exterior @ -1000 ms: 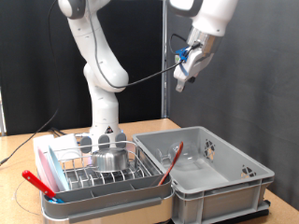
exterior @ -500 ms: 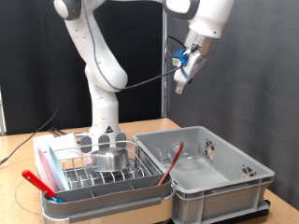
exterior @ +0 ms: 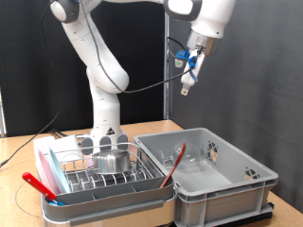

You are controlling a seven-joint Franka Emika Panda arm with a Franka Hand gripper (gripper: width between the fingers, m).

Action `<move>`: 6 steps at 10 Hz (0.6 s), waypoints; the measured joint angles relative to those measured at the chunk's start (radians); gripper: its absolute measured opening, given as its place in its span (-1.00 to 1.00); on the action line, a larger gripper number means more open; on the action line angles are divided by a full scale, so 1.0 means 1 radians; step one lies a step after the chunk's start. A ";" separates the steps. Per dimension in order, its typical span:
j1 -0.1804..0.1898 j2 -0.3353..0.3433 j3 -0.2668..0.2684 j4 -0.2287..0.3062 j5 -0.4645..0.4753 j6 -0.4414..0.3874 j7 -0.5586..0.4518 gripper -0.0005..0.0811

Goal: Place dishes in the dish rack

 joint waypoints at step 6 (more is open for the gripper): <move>-0.020 0.068 0.049 -0.079 -0.054 -0.037 -0.005 1.00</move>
